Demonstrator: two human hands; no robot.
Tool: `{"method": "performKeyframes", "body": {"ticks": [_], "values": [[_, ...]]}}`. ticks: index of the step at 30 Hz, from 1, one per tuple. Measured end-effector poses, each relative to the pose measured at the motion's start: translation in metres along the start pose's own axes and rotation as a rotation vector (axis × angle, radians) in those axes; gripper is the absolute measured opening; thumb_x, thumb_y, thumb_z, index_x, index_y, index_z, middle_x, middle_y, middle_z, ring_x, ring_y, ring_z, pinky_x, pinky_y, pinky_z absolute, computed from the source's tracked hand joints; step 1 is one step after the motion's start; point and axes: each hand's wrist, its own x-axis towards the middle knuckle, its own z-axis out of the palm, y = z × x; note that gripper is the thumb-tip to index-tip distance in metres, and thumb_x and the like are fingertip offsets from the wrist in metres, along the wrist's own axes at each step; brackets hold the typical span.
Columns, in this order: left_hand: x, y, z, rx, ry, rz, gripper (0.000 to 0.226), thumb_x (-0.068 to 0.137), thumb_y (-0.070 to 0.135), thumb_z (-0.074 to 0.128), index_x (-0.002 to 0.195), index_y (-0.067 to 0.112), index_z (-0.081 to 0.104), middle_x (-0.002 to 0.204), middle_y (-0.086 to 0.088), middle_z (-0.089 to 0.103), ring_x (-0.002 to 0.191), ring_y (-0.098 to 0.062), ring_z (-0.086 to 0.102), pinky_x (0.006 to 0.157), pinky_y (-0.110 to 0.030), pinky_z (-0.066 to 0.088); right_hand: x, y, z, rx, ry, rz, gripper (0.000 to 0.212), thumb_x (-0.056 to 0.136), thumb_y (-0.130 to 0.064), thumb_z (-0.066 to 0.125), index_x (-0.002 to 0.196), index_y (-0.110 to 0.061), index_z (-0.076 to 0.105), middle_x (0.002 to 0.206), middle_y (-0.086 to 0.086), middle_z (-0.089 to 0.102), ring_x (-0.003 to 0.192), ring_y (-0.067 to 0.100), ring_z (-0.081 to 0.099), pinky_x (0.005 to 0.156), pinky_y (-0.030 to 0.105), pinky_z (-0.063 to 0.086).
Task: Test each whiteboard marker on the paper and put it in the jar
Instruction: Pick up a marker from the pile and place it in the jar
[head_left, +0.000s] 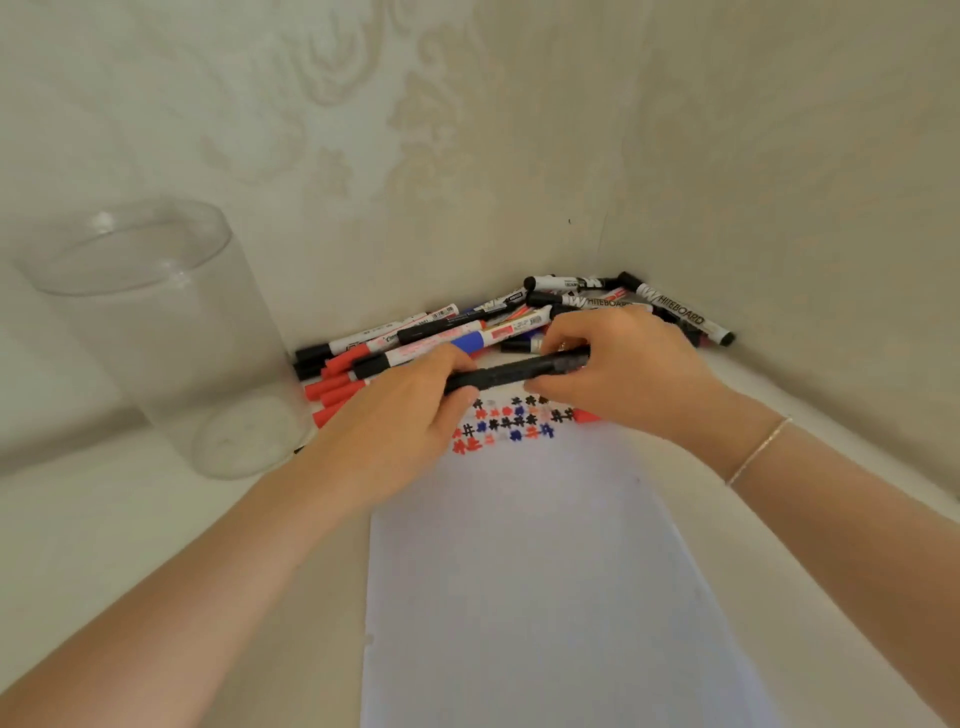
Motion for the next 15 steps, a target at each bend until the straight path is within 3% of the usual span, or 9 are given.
{"method": "performKeyframes", "body": {"ticks": [4,7,10,13,15], "values": [[-0.012,0.005,0.0,-0.018,-0.123,0.062,0.009,0.1,0.026,0.04,0.099,0.035,0.04,0.074,0.011,0.048,0.063,-0.007,0.046,0.062,-0.033,0.04,-0.006,-0.006,-0.018,0.751,-0.146,0.103,0.022,0.072,-0.004,0.078,0.088,-0.015,0.068,0.063,-0.001,0.062,0.05,0.013,0.057,0.052,0.027,0.052],[-0.016,0.008,0.002,-0.144,-0.095,0.064,0.008,0.1,0.032,0.038,0.098,0.039,0.042,0.074,0.009,0.052,0.065,-0.009,0.05,0.067,-0.04,0.045,-0.013,-0.014,-0.015,1.313,-0.277,0.188,0.01,0.074,-0.008,0.073,0.078,-0.009,0.064,0.057,0.004,0.053,0.044,0.014,0.047,0.044,0.023,0.043],[-0.013,0.013,0.005,-0.178,-0.051,0.15,0.028,0.098,0.04,0.034,0.112,0.026,0.054,0.094,0.011,0.063,0.088,-0.009,0.06,0.079,-0.034,0.049,-0.013,-0.029,0.005,1.264,-0.309,0.213,0.023,0.079,-0.018,0.072,0.072,-0.009,0.052,0.049,0.003,0.035,0.041,0.017,0.035,0.042,0.024,0.031],[-0.011,0.018,0.005,-0.327,-0.043,0.177,0.022,0.102,0.021,0.038,0.1,0.024,0.059,0.094,0.018,0.067,0.096,-0.005,0.061,0.082,-0.018,0.045,-0.008,-0.043,0.014,1.143,-0.215,0.189,0.021,0.086,-0.017,0.068,0.076,-0.008,0.052,0.042,0.001,0.035,0.036,0.019,0.035,0.04,0.024,0.026],[-0.012,0.017,0.005,-0.378,-0.06,0.152,0.022,0.101,0.026,0.036,0.104,0.025,0.057,0.096,0.02,0.067,0.099,-0.008,0.061,0.088,-0.025,0.046,-0.005,-0.045,0.015,1.141,-0.184,0.167,0.021,0.088,-0.014,0.063,0.073,-0.006,0.051,0.04,0.001,0.036,0.034,0.019,0.033,0.038,0.023,0.025]]}}
